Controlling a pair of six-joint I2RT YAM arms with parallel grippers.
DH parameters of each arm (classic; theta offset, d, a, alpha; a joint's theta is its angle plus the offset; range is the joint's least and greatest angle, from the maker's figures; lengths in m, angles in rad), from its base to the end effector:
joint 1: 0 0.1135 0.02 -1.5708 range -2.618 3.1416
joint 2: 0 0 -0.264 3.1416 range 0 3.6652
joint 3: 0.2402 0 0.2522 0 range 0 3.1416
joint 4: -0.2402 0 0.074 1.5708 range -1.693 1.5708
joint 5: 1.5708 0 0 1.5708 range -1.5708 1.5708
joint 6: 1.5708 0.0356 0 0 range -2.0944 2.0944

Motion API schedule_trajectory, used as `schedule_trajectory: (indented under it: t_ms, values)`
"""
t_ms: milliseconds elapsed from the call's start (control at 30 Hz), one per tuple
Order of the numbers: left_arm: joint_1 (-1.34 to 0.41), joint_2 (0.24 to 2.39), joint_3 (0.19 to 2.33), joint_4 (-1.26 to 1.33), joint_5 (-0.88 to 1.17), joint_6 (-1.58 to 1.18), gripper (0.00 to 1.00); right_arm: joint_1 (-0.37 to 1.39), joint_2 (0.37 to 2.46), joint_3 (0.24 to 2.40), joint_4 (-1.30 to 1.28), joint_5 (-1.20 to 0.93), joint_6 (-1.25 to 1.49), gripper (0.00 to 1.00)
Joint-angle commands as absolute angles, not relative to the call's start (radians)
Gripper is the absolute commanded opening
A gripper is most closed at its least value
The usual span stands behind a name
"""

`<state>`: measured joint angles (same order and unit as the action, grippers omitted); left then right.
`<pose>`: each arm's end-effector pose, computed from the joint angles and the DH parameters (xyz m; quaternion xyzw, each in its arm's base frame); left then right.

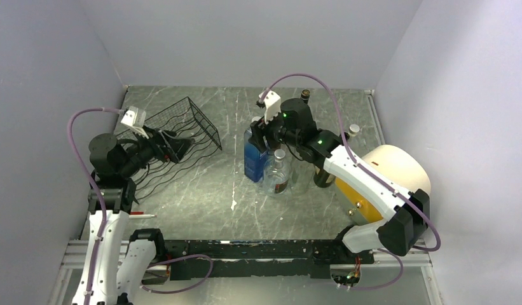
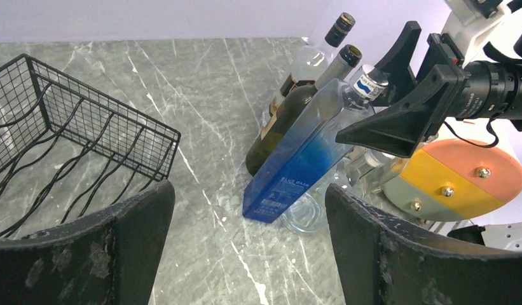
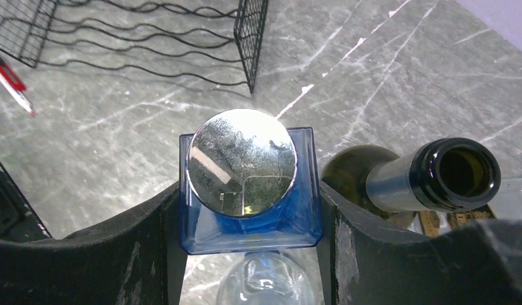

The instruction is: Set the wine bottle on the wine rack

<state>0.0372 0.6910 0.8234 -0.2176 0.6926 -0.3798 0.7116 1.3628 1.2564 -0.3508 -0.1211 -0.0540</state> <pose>0.1532 -0.0170 0.3649 0.0812 0.7254 -0.3548 0.5843 0.2346 0.2080 0.3572 -0.3462 0.7741 0.2190 0.4827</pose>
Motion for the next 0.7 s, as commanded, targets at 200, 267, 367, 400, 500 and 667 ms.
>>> schedule_trajectory:
  t_ms: [200,267,367,400,500,667]
  values:
    - [-0.004,0.713,0.636,0.161,0.704,-0.513,0.89,0.723,1.357,1.441,-0.186,-0.135,0.192,0.24]
    - [-0.050,0.715,0.583,0.242,0.671,-0.539,0.90,0.723,1.358,1.449,-0.179,-0.148,0.228,0.24]
    - [-0.161,0.728,0.548,0.281,0.568,-0.500,0.97,0.723,1.358,1.452,-0.168,-0.153,0.273,0.24]
    - [-0.198,0.742,0.550,0.272,0.540,-0.473,1.00,0.723,1.358,1.454,-0.165,-0.156,0.287,0.24]
    - [-0.285,0.796,0.569,0.238,0.475,-0.385,1.00,0.723,1.359,1.459,-0.157,-0.169,0.316,0.24]
    - [-0.359,0.869,0.550,0.294,0.433,-0.253,0.99,0.723,1.359,1.474,-0.166,-0.186,0.342,0.24]
